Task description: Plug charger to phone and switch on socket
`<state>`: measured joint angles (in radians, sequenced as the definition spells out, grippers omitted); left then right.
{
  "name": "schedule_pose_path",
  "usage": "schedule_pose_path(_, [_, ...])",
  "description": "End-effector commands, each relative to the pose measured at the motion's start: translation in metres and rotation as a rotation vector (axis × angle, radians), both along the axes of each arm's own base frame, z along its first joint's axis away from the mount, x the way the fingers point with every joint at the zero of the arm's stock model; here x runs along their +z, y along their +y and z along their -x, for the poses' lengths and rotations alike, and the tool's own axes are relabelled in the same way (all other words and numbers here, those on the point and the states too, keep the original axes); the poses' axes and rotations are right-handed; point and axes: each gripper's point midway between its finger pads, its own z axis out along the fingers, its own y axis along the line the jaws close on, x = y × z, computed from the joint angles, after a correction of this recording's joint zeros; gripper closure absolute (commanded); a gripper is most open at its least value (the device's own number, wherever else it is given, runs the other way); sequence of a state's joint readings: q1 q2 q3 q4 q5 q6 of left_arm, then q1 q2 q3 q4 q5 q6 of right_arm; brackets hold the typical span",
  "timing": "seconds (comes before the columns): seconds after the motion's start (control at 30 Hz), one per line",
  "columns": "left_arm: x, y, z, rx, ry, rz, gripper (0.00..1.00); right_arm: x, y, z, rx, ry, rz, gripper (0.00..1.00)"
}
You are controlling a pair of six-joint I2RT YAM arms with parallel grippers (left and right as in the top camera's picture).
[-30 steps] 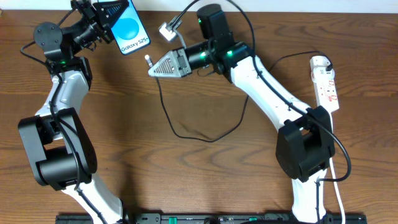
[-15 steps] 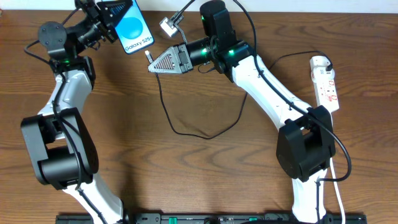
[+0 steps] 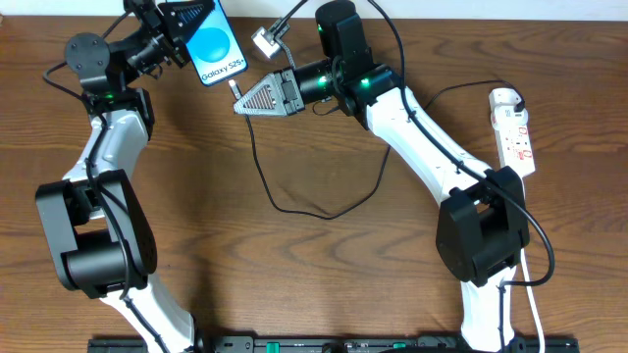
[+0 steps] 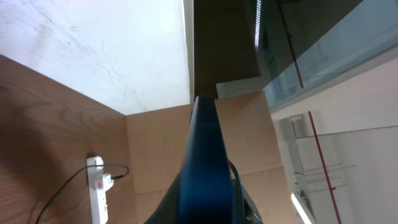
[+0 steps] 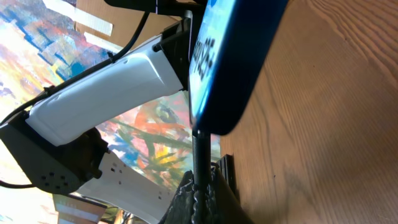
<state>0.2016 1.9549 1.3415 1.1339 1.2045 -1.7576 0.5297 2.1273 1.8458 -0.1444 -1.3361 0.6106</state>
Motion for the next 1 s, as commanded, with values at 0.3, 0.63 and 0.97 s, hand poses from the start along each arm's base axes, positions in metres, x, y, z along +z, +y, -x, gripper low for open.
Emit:
schedule_pose_path(0.3, [0.013,-0.003,0.002,0.001,-0.040,-0.003,0.93,0.003,0.000,0.003,0.015,0.000,-0.009,0.99])
schedule_pose_path(0.63, [0.012,-0.010,0.003,-0.012,-0.043,-0.006,0.93,0.003,0.000,0.002,0.010,-0.001,-0.007,0.99])
schedule_pose_path(0.97, [0.011,-0.011,0.005,-0.029,-0.041,-0.014,0.93,0.003,-0.001,-0.005,-0.015,-0.012,-0.006,0.99])
